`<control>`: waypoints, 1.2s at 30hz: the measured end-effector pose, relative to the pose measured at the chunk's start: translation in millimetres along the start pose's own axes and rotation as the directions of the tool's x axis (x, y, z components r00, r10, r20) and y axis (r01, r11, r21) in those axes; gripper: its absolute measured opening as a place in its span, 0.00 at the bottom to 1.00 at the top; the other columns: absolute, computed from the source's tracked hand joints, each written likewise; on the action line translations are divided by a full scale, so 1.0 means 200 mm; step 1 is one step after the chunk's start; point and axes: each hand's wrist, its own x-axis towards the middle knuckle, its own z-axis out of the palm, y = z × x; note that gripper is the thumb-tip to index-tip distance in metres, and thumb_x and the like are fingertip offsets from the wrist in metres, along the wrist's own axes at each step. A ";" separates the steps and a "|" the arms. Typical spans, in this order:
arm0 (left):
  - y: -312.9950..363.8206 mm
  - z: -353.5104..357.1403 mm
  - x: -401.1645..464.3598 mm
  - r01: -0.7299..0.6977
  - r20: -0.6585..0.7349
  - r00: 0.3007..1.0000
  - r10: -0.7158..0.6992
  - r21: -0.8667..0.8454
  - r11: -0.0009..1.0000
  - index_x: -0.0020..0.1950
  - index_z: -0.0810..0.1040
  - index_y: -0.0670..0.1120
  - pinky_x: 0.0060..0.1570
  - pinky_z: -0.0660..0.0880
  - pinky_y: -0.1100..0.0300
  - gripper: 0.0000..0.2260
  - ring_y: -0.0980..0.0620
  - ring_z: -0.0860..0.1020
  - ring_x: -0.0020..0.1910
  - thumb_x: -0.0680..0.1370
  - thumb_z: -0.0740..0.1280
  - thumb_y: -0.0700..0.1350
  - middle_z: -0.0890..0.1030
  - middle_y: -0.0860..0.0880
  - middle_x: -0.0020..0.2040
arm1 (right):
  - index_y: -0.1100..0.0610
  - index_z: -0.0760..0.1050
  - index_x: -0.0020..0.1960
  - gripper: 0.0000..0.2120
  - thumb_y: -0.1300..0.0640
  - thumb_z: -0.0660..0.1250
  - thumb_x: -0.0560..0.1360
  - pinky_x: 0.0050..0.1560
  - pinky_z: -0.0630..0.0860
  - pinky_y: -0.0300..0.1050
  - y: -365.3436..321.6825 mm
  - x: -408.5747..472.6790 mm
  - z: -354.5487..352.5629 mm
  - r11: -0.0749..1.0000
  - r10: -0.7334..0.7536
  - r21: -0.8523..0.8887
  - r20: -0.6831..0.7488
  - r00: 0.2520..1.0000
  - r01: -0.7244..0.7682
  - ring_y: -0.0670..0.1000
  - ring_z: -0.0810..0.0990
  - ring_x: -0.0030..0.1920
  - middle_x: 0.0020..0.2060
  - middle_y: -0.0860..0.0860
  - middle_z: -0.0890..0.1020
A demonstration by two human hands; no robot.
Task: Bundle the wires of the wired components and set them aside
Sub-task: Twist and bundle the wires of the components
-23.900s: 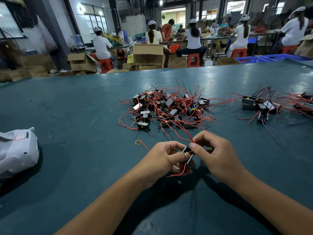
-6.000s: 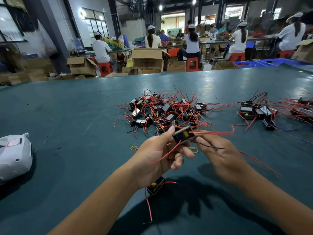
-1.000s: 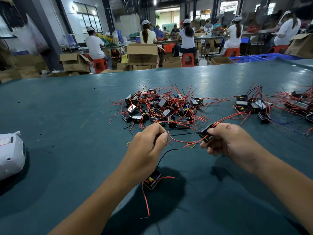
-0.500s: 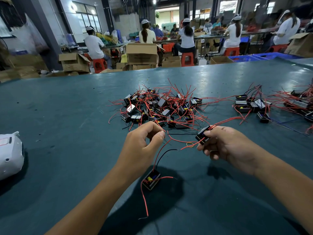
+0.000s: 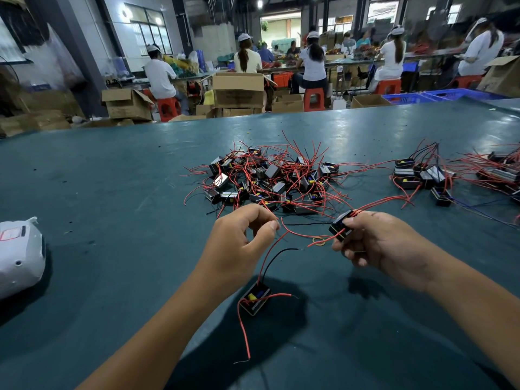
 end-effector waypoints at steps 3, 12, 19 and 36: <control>0.00 -0.02 0.00 -0.049 0.028 0.998 0.048 0.037 0.998 0.45 0.82 0.47 0.38 0.67 0.73 0.05 0.62 0.73 0.36 0.80 0.69 0.40 0.78 0.59 0.37 | 0.59 0.74 0.44 0.09 0.59 0.58 0.80 0.23 0.67 0.38 -0.01 0.00 -0.01 1.000 0.013 0.000 -0.008 1.000 -0.013 0.49 0.75 0.27 0.35 0.59 0.83; 0.01 -0.02 0.00 -0.101 0.020 0.995 0.100 0.083 0.991 0.44 0.81 0.47 0.40 0.67 0.73 0.05 0.61 0.74 0.37 0.77 0.68 0.39 0.78 0.59 0.36 | 0.59 0.74 0.44 0.09 0.59 0.57 0.80 0.23 0.66 0.38 0.00 0.01 -0.01 1.000 0.027 -0.001 -0.010 1.000 -0.027 0.49 0.74 0.26 0.33 0.58 0.83; 0.03 -0.01 0.01 0.162 0.063 0.987 -0.150 -0.355 0.921 0.41 0.82 0.41 0.37 0.72 0.69 0.07 0.61 0.77 0.34 0.74 0.65 0.40 0.82 0.52 0.35 | 0.60 0.75 0.43 0.10 0.59 0.58 0.80 0.23 0.66 0.37 0.00 0.01 -0.01 1.000 -0.008 -0.007 0.013 1.000 0.009 0.49 0.74 0.25 0.35 0.59 0.83; 0.03 0.10 -0.04 -0.327 0.284 0.927 0.244 0.296 0.897 0.43 0.77 0.49 0.49 0.67 0.58 0.06 0.56 0.71 0.42 0.74 0.62 0.48 0.76 0.56 0.40 | 0.55 0.76 0.31 0.20 0.43 0.66 0.76 0.28 0.68 0.40 -0.07 -0.07 -0.30 0.613 0.345 -0.781 0.130 0.929 -0.118 0.51 0.72 0.27 0.29 0.55 0.81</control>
